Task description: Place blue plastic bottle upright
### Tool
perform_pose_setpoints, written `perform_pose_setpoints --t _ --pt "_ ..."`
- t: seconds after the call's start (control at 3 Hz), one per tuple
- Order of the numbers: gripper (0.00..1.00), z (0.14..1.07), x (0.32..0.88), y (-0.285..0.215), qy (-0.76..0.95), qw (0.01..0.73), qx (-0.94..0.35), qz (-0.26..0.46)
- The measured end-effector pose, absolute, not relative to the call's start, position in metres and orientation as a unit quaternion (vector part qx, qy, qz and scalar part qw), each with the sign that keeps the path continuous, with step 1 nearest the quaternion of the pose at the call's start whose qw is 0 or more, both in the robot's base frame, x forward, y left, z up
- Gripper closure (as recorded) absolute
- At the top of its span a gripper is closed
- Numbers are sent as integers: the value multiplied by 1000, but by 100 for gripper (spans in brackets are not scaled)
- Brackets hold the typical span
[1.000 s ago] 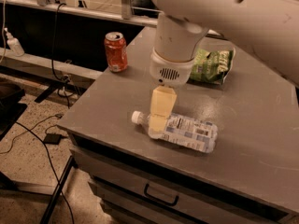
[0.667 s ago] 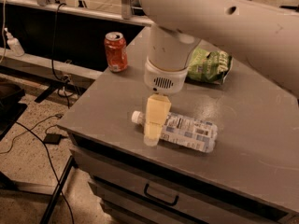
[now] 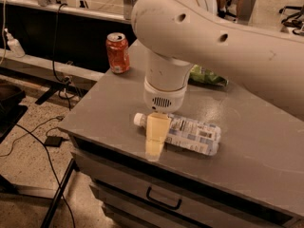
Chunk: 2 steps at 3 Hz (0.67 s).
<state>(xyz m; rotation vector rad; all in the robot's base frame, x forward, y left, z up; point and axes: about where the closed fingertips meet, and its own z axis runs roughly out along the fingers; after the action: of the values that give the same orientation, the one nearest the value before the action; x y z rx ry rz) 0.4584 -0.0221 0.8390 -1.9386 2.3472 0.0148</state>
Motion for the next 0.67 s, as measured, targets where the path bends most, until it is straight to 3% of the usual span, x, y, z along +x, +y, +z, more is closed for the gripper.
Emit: perform_pose_setpoints --t 0.67 --pt "45 833 459 -25 776 40 -629 -15"
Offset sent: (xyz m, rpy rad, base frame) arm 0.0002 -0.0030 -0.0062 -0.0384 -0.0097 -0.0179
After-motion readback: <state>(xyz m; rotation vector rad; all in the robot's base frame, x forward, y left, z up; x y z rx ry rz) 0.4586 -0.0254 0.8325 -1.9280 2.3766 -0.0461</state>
